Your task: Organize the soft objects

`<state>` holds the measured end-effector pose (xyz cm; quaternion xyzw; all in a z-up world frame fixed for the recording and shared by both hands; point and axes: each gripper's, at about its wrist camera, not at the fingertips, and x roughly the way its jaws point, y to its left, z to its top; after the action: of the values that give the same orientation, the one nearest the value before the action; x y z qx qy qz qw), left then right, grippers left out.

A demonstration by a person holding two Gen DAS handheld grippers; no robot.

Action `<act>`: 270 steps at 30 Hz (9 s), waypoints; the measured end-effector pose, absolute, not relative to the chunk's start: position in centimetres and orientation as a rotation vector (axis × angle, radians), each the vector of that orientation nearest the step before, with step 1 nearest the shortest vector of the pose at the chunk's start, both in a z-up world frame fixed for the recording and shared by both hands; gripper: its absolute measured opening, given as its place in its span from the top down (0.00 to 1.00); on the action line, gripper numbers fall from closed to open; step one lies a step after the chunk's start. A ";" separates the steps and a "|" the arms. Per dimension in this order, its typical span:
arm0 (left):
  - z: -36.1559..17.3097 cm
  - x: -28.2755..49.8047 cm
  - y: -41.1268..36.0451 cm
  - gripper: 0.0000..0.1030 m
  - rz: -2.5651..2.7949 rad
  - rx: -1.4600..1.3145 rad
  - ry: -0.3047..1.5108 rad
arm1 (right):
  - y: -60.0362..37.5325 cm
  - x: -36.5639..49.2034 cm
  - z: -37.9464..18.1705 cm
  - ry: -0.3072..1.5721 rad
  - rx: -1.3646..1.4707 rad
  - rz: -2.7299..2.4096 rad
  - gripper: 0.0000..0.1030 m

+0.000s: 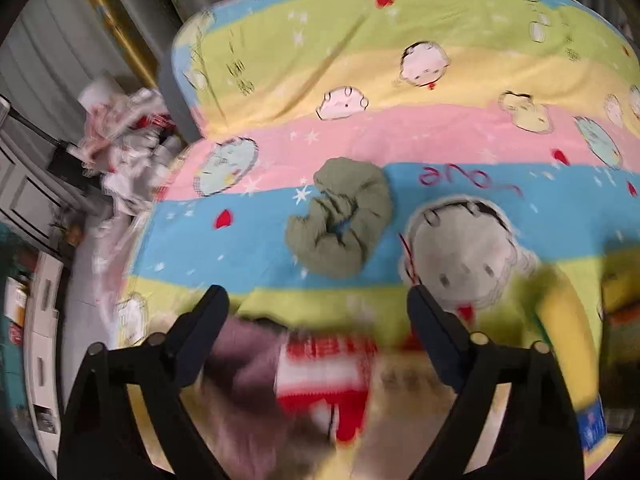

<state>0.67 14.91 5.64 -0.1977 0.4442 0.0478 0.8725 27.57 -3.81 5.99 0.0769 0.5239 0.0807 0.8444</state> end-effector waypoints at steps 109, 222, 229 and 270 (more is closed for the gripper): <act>10.2 -2.1 -31.7 0.55 -1.071 -0.040 0.817 | -45.5 -5.0 9.4 0.686 0.842 -0.113 0.65; 7.4 -0.8 7.5 0.12 -0.195 -0.384 0.750 | -22.0 -0.4 10.2 0.794 0.318 0.141 0.01; 7.4 -0.8 7.5 0.12 -0.195 -0.380 0.754 | -22.0 -0.4 10.2 0.789 0.301 0.119 0.01; 7.4 -1.2 7.2 0.12 -0.192 -0.375 0.753 | -22.9 0.0 10.1 0.790 0.313 0.114 0.01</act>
<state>-1.16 7.24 7.38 -0.1818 0.3648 -0.0930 0.9084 -0.03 -22.89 10.11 0.1519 0.3830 0.0553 0.9095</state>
